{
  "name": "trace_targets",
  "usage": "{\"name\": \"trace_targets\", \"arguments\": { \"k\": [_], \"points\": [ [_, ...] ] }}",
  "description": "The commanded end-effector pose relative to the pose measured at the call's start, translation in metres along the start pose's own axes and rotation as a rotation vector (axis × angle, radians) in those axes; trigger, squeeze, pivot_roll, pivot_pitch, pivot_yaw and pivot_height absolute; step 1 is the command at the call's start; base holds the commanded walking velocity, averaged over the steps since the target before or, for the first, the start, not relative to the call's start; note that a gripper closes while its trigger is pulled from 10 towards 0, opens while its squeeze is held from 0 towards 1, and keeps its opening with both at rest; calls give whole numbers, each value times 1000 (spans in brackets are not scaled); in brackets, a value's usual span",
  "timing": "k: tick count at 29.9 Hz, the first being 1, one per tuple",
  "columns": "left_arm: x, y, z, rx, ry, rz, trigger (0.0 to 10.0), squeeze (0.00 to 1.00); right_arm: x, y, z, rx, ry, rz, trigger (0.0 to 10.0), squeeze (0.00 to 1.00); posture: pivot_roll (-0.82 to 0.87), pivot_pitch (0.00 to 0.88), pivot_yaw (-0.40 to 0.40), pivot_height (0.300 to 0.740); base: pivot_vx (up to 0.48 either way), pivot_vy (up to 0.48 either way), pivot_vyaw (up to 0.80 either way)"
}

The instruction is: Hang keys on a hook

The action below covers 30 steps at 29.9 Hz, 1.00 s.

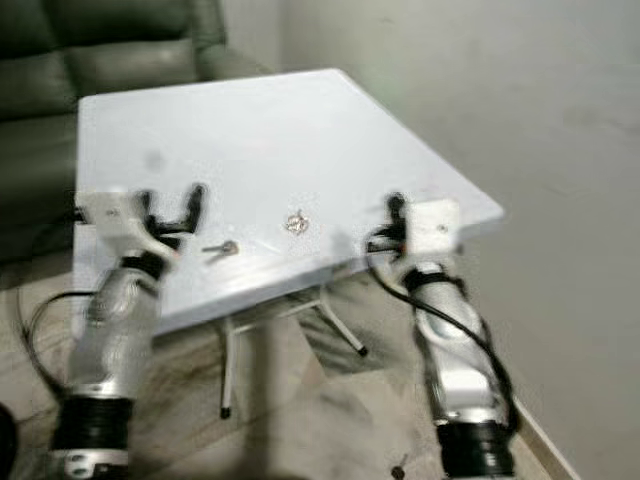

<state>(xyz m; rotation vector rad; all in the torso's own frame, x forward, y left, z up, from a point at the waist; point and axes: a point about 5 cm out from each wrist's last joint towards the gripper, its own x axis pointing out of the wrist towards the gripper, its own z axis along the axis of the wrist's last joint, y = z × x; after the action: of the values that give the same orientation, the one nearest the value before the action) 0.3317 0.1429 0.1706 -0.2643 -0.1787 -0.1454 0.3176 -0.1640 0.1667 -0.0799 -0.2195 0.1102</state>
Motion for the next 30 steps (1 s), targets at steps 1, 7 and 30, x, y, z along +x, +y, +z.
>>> {"name": "trace_targets", "arguments": {
  "k": [1,7,30],
  "points": [
    [-1,9,5,14,-5,31,10000,0,3,7,5,1,-21,24,10000,0,-18,32,-33,732,0,0,-725],
    [0,10,3,11,9,38,10000,0,4,8,6,2,-23,23,10000,0,-19,30,-33,732,0,0,-725],
    [1,11,-1,-2,50,50,10000,0,3,8,4,6,-18,15,10000,0,-19,31,-26,732,0,0,-721]
  ]
}}
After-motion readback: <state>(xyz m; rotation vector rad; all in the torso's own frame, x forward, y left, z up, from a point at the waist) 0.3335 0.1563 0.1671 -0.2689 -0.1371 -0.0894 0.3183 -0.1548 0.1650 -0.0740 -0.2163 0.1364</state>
